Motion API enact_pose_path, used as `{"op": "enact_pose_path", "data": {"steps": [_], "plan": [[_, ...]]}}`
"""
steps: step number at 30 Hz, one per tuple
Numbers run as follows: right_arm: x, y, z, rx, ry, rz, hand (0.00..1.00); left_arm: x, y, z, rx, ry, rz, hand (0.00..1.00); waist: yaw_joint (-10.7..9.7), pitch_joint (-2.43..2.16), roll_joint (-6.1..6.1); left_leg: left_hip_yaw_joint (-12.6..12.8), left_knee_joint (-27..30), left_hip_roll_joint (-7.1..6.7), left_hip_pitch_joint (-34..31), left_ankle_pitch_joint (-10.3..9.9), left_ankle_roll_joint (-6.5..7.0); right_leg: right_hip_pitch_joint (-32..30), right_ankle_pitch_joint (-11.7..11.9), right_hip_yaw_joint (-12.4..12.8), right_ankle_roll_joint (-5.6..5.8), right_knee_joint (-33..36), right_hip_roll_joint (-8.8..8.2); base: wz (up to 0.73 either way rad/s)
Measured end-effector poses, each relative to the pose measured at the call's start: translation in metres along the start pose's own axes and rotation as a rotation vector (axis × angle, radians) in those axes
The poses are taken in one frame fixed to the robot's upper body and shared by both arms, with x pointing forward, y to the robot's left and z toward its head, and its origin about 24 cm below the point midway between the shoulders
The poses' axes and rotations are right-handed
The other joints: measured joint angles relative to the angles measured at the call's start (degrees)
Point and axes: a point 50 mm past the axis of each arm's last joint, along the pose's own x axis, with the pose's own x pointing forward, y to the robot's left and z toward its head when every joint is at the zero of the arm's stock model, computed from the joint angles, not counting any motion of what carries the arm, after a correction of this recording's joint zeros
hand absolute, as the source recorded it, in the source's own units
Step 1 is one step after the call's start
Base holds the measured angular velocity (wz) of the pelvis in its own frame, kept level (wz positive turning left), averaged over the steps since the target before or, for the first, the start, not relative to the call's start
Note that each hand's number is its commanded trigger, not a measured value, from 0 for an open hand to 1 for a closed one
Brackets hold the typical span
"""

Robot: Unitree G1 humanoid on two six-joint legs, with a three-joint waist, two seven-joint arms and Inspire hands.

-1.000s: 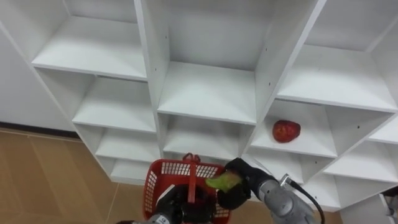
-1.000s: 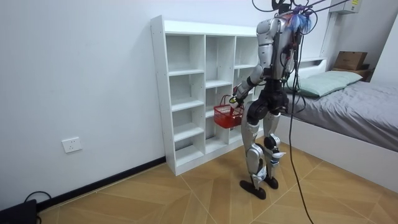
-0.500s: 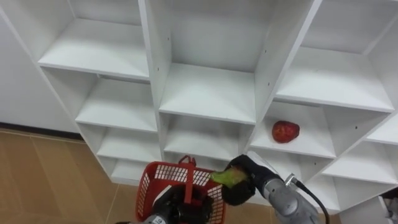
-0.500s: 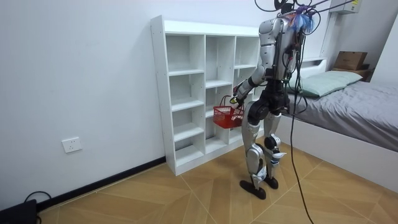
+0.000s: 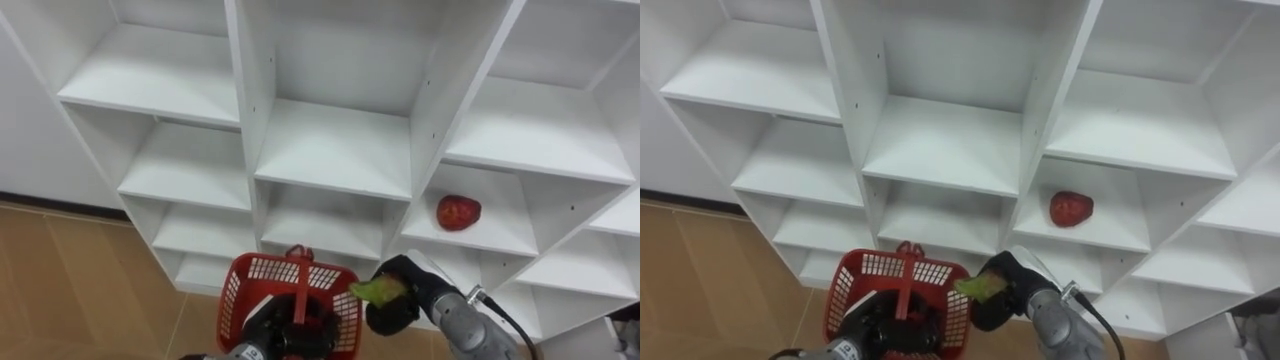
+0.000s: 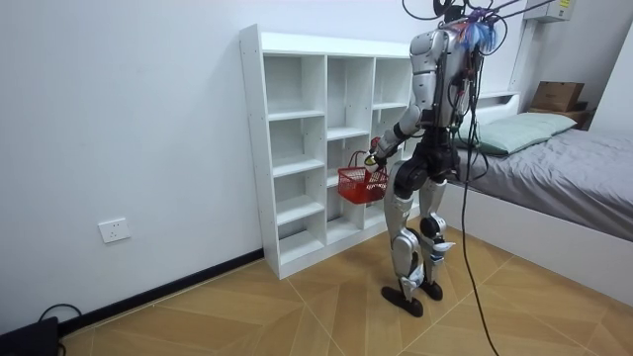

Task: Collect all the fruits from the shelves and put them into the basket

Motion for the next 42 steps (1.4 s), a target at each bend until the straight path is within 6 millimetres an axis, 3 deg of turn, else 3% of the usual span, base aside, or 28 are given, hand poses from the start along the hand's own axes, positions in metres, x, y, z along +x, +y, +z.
{"op": "enact_pose_path", "data": {"steps": [19, 29, 42], "plan": [[0.010, 0.017, 0.001, 0.018, 0.040, 0.057, 1.00, 0.002, -0.015, -0.014, 0.025, 0.062, -0.050, 1.00, -0.17, 0.19, 0.52, -2.45, 0.03, -0.72, 0.06, -0.01, 0.06, 0.82, -0.47, -1.74, 0.36, -0.03, -0.23, 0.06], [0.011, 0.019, 0.004, 0.008, 0.032, 0.063, 1.00, 0.002, -0.015, -0.014, 0.023, 0.061, -0.050, 1.00, -0.16, -0.08, 1.55, -2.65, -0.10, -0.73, 0.05, -0.01, 0.05, 1.03, -0.51, -1.82, 0.41, -0.03, -0.23, 0.00], [0.012, 0.022, 0.010, -0.050, 0.024, 0.077, 1.00, 0.001, -0.015, -0.017, 0.045, 0.072, -0.048, 1.00, 0.12, -0.14, 1.25, -2.70, -0.30, -0.77, -0.06, -0.01, 0.05, 1.05, -0.56, -2.07, 0.46, -0.02, -0.46, 0.00]]}}
